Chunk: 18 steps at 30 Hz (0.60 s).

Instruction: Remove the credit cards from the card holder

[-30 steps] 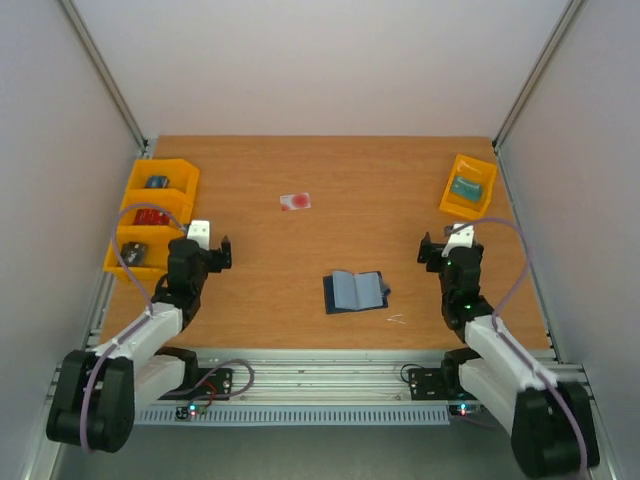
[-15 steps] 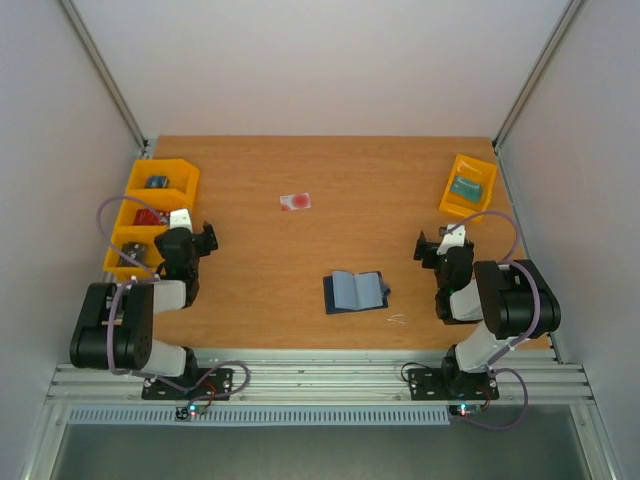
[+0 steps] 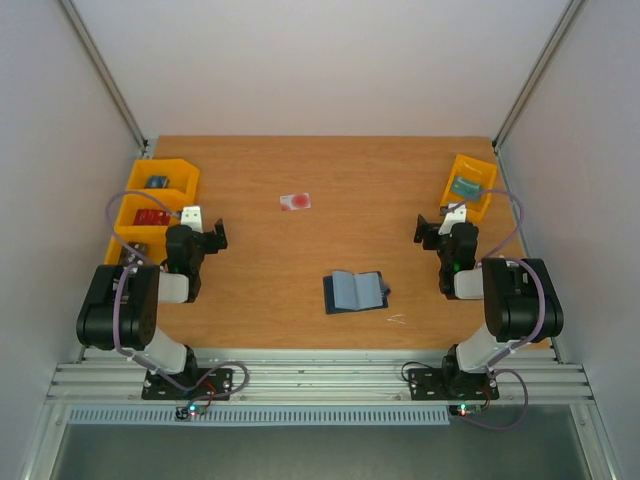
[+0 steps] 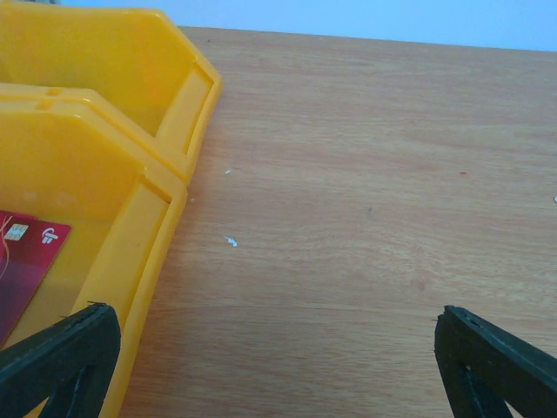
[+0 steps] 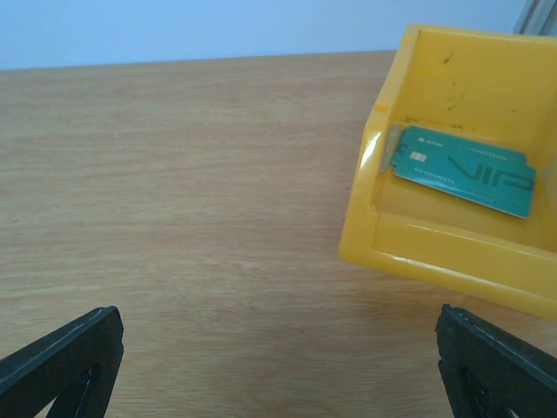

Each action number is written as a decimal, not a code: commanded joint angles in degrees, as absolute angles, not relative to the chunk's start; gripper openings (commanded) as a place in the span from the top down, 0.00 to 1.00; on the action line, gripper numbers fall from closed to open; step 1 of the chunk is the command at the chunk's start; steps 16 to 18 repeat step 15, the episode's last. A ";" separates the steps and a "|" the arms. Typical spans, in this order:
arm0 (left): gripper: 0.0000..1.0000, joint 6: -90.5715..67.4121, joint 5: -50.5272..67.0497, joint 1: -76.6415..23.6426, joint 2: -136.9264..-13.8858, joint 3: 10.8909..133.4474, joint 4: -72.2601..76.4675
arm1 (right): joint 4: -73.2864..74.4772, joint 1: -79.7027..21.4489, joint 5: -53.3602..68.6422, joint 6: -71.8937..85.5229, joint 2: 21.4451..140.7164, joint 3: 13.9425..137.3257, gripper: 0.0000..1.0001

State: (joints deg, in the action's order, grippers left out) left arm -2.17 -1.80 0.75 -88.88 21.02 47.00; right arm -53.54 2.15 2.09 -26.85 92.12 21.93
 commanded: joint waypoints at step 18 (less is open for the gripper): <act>0.01 -0.18 2.55 0.97 -89.37 23.30 50.75 | -47.40 2.55 2.03 -25.90 91.20 24.35 0.01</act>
